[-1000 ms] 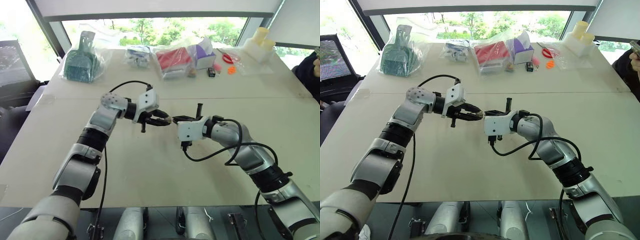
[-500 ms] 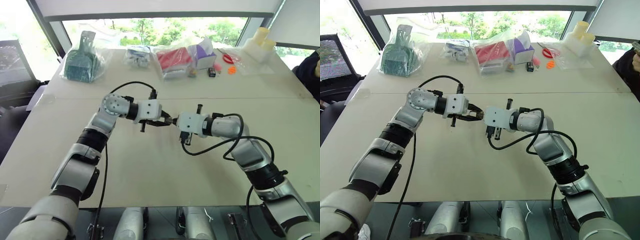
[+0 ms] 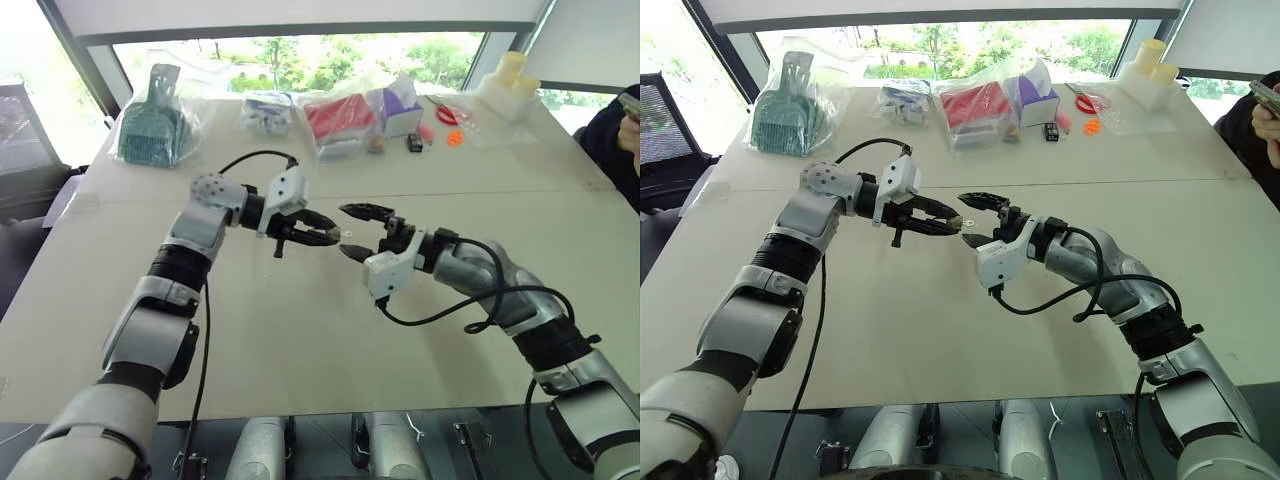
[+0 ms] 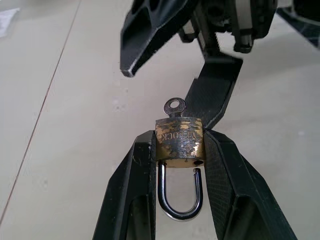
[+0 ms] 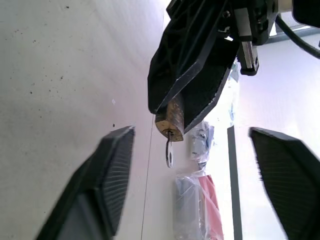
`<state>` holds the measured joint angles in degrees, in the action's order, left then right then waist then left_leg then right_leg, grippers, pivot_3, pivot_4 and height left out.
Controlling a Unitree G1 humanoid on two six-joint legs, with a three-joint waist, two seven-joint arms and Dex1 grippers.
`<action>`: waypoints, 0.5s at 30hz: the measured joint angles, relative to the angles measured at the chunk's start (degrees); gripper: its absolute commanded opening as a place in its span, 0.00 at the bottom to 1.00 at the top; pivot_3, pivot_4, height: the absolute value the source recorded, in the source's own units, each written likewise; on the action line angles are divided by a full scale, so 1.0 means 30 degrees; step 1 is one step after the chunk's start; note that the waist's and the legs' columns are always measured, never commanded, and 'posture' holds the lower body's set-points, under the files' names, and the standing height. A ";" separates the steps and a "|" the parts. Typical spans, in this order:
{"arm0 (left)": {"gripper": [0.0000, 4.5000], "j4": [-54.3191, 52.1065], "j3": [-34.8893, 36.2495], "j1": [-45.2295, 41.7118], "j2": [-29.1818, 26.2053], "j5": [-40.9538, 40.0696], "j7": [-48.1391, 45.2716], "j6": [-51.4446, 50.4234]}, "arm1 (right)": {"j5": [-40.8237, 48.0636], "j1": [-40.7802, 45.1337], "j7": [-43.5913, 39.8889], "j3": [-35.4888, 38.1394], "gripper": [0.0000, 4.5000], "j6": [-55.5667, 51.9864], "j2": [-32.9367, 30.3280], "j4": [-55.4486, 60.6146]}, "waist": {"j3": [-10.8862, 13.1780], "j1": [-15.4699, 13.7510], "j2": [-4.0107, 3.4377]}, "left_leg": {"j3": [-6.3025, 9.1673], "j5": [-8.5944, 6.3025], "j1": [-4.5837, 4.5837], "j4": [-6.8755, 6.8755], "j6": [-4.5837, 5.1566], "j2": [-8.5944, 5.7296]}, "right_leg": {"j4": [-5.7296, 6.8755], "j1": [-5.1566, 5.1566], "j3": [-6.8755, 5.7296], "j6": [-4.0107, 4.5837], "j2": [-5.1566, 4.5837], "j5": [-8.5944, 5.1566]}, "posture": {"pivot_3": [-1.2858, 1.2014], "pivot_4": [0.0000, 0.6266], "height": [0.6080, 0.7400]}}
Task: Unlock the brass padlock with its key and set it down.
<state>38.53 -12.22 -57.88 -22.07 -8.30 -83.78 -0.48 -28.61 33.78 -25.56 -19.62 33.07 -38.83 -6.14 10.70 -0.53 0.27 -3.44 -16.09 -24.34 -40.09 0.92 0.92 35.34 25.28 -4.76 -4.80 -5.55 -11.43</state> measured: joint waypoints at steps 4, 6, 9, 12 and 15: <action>0.16 -0.0102 0.0113 -0.0298 -0.0122 -0.0477 -0.0527 -0.1025 | -0.0191 0.0426 0.0156 0.0000 0.99 0.0882 0.0019 -0.0596 | 0.0000 0.0038 -0.0001 | 0.0002 0.0000 0.0001 0.0002 0.0000 0.0001 | 0.0002 0.0001 0.0001 0.0001 0.0001 0.0000 | 0.52 0.24 1.00; 0.16 -0.0169 0.0114 -0.0317 -0.0152 -0.0630 -0.0750 -0.1384 | -0.0352 0.0710 0.0228 -0.0001 0.99 0.1207 0.0069 -0.0756 | 0.0000 0.0037 -0.0001 | 0.0003 0.0000 0.0001 0.0002 0.0000 0.0001 | 0.0002 0.0000 0.0002 0.0000 0.0000 0.0000 | 0.52 0.24 1.00; 0.16 -0.0212 0.0113 -0.0316 -0.0192 -0.0656 -0.0839 -0.1526 | -0.0610 0.1028 0.0421 -0.0002 0.87 0.1632 0.0217 -0.1078 | 0.0000 -0.0001 -0.0001 | 0.0004 0.0000 0.0001 0.0001 0.0000 0.0001 | 0.0001 -0.0001 0.0002 0.0000 0.0000 0.0000 | 0.52 0.24 1.00; 0.16 -0.0292 0.0112 -0.0317 -0.0204 -0.0678 -0.0959 -0.1710 | -0.0877 0.1295 0.0585 -0.0006 0.57 0.1956 0.0493 -0.1463 | 0.0000 -0.0010 -0.0001 | 0.0003 0.0000 0.0000 0.0001 0.0000 0.0000 | 0.0002 0.0000 0.0003 0.0001 0.0000 0.0000 | 0.52 0.24 1.00; 0.16 -0.0299 0.0226 -0.0359 -0.0204 -0.0788 -0.0973 -0.1744 | -0.1078 0.1491 0.0621 -0.0044 0.22 0.2314 0.0553 -0.1705 | 0.0000 -0.0008 0.0000 | 0.0005 0.0000 0.0000 0.0001 0.0000 0.0000 | 0.0002 -0.0001 0.0002 0.0001 0.0000 0.0000 | 0.52 0.24 1.00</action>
<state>37.63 -11.54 -58.96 -22.69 -10.66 -86.70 -5.72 -31.84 38.26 -23.70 -19.75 40.02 -37.17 -11.26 10.70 -0.55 0.27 -3.42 -16.09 -24.34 -40.09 0.92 0.92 35.34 25.28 -4.75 -4.80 -5.55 -11.43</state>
